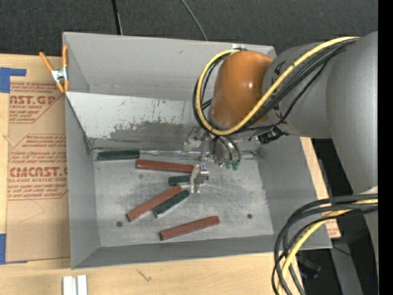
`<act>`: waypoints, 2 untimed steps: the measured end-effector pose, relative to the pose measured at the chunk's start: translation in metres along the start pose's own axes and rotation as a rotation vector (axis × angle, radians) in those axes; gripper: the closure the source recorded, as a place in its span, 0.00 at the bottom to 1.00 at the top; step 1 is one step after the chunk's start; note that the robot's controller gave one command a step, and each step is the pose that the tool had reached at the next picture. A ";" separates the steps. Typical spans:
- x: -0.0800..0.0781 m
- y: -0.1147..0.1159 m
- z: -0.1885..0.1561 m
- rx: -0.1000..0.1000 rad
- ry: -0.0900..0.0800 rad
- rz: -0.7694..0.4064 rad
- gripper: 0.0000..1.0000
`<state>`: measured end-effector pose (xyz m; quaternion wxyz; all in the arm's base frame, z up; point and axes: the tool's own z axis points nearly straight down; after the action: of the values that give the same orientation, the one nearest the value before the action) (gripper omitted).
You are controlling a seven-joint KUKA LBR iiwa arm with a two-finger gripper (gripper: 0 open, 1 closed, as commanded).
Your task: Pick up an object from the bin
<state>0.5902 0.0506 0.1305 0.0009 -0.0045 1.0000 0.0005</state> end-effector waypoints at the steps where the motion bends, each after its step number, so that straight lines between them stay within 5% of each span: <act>1: 0.000 0.004 0.052 -0.003 -0.025 0.037 1.00; 2: 0.000 0.004 0.052 -0.003 -0.025 0.038 1.00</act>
Offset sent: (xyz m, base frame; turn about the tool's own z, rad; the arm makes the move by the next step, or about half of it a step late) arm 0.0000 0.0000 0.0000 0.0000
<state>0.5902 0.0550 0.0784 0.0132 0.0143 0.9998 0.0021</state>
